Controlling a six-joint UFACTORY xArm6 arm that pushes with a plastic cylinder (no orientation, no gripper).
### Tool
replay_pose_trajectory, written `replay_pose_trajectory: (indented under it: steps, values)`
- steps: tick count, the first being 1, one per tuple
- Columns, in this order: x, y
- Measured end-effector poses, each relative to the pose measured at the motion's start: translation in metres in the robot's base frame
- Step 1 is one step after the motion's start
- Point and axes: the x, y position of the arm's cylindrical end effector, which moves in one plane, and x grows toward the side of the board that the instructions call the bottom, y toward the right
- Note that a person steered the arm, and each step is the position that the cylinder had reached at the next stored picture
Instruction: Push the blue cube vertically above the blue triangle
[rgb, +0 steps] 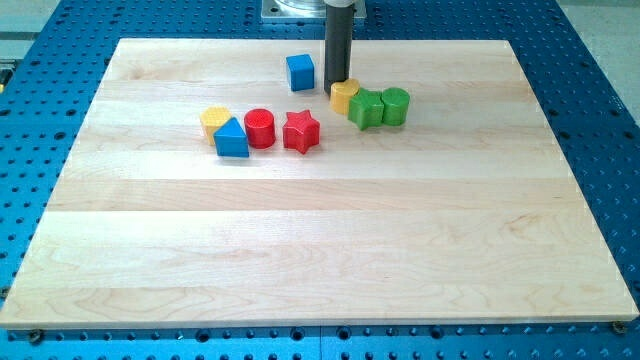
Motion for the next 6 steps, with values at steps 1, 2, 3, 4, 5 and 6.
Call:
replay_pose_trajectory:
  steps: [1, 2, 3, 4, 5, 6]
  values:
    - [0.001, 0.000]
    - [-0.004, -0.002]
    - [-0.016, -0.005]
    - [-0.023, -0.019]
    - [-0.046, -0.075]
    - [-0.034, -0.107]
